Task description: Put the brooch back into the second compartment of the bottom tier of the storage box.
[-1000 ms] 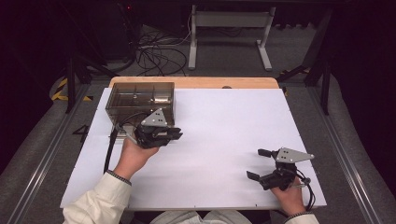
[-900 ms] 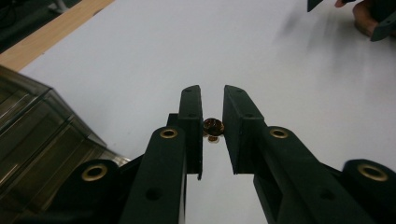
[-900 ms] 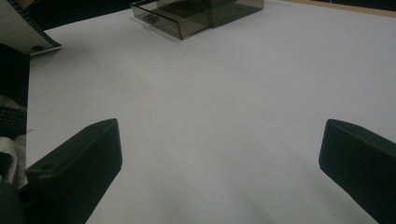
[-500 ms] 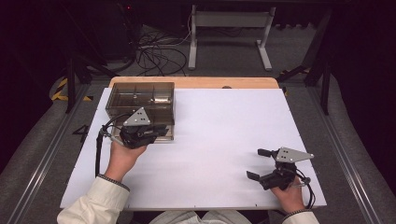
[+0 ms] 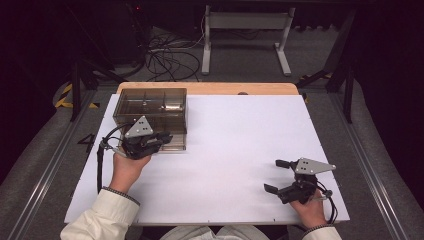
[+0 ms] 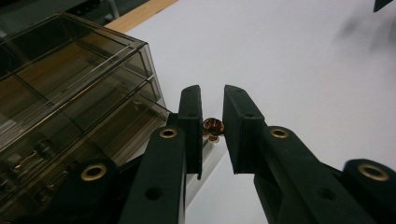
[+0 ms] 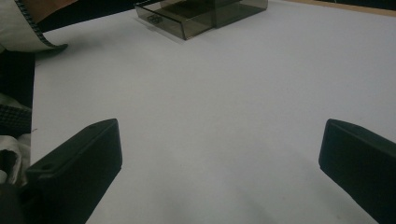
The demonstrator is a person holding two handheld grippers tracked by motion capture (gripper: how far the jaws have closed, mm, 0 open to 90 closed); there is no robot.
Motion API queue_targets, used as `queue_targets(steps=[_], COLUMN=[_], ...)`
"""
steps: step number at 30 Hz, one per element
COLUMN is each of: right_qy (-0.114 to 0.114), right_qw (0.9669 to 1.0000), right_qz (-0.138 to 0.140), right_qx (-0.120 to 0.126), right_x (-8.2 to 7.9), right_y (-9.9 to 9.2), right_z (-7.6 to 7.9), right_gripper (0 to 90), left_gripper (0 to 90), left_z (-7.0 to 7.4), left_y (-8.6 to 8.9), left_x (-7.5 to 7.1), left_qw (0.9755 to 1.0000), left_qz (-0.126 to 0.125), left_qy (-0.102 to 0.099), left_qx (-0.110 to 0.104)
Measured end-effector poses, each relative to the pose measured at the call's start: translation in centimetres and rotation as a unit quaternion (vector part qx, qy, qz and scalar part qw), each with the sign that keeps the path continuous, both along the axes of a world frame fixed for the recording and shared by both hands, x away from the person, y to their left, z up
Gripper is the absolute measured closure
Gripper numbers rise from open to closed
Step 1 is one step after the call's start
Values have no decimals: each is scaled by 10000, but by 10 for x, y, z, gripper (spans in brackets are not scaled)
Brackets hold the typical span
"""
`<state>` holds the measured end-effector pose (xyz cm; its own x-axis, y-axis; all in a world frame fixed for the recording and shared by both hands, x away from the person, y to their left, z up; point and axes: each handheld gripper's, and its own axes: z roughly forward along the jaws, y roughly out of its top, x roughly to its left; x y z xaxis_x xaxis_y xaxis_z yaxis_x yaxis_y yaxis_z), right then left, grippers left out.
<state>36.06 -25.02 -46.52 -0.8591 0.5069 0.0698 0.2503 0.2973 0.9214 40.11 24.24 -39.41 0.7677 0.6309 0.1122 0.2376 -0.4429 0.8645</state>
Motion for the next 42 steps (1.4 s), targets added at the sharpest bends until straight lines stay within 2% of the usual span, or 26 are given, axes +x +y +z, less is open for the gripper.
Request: queue_targets(steps=[1,16,22,27,30,34,42], right_qy=[-1,-10,-9,-4,-2,1,3], right_qw=[10000,10000,10000,10000,10000,10000,10000], right_qz=[3,6,11,6,4,3,0], right_qx=[-7,-22,-25,-21,-22,-19,-20], right_x=[0,-1,-1,0,0,0,0], right_y=[0,0,0,0,0,0,0], right_z=[0,0,0,0,0,0,0], right_gripper=[1,1,1,1,1,1,1], left_gripper=[783,781,781,781,781,781,781], left_z=[-1,-14,-21,-25,-27,-29,-31], left_y=[1,19,25,29,31,35,36], left_x=[1,14,22,27,30,32,34], left_qw=[10000,9996,9987,9981,9975,9971,9967], left_qz=[-8,140,241,325,391,450,522], left_qy=[-39,250,455,509,590,615,618], left_qx=[18,6,27,83,18,-11,84])
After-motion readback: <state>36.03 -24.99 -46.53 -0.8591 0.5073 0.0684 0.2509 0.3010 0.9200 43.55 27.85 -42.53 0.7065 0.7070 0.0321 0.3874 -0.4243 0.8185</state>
